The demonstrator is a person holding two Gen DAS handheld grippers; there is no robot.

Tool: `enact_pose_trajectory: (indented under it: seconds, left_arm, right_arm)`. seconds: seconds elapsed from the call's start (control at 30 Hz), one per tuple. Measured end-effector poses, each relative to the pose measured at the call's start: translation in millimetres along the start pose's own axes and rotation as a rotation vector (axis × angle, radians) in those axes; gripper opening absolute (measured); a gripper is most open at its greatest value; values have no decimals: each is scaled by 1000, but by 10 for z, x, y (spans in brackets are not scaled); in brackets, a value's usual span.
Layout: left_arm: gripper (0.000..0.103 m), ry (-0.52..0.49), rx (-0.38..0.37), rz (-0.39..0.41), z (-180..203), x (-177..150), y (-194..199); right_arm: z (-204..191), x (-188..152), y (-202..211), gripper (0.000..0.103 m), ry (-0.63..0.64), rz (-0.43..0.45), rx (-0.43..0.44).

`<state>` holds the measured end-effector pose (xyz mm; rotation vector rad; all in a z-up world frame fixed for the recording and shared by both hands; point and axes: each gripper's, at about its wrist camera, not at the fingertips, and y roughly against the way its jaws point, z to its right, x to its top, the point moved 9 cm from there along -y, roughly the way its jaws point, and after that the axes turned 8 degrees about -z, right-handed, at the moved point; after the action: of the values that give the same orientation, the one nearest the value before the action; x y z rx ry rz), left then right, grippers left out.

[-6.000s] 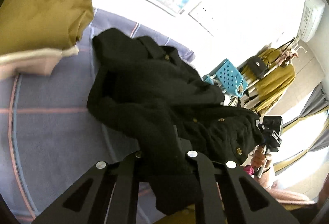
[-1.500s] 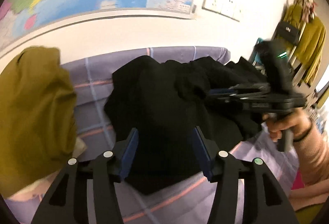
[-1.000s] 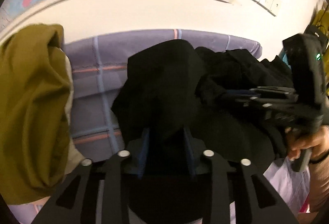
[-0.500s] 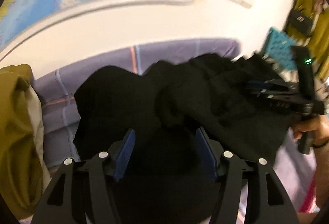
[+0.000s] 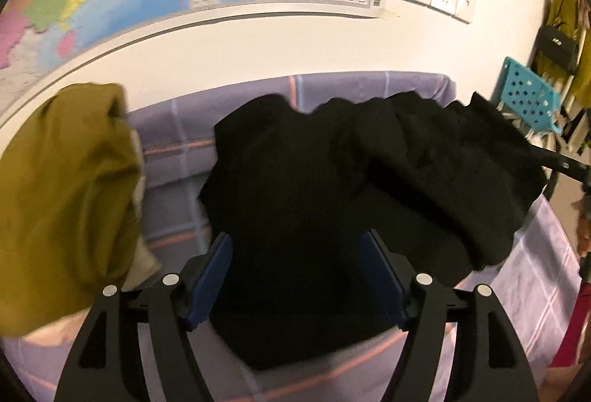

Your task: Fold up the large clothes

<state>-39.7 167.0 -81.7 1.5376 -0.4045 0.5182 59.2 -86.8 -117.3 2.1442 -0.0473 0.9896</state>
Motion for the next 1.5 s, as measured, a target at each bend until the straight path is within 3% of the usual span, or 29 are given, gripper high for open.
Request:
enact_pose_trajectory:
  seconds: [0.17,0.47,0.53,0.73,0.83,0.9,1.0,1.17,1.23,1.27,1.3,1.37,1.4,1.5]
  left_arm:
    - [74,-4,4,17,66,-106,95]
    - [74,22,-19,-30,131,-284,32]
    - [74,37,-53,-41,130,-348,37]
    - [74,100,-115,-58,27,-581,98]
    - [74,119,-71,-40,-95,-640,126]
    - [77,122,-49,-24,-165,-655,132]
    - [80,129,-90,-48,-172,-673,67]
    - [87,84,-86,-89,-57,-653,-136]
    - [87,64,-55,-92,-32,-615,-215]
    - [81,64,-57,-95,-21,-593,-254]
    - [68,75,-82,-84,-11,-559,-268]
    - [49,96,-96,-75,-6,-502,-254]
    - [32,93,-65,-67,-14,-472,-229]
    - [19,134,-96,-50,-79,-414,-128]
  right_arm:
    - [1,-151,12,66,-2,-4,-10]
    - [151,-120,-496,65,-64,-70,-23]
    - [149,-127,-541,65,-59,-74,-42]
    - [107,-169,-246,66,-89,-26,14]
    - [131,-224,38,66,-83,31,6]
    - [273,-258,233,71,-96,85,-58]
    - [549,-332,369,83,-148,107,-133]
    - [872,-454,28,87,-191,11,-138]
    - [870,-449,-171,86,-192,-30,-95]
    - [854,-395,-199,88,-198,-19,-83]
    - [770,-335,-204,79,-172,-12,-45]
    - [656,-278,-158,39,-105,-10,-83]
    - [602,-251,-101,27,-100,-11,-57]
    - [504,-152,352,23,-154,88,50]
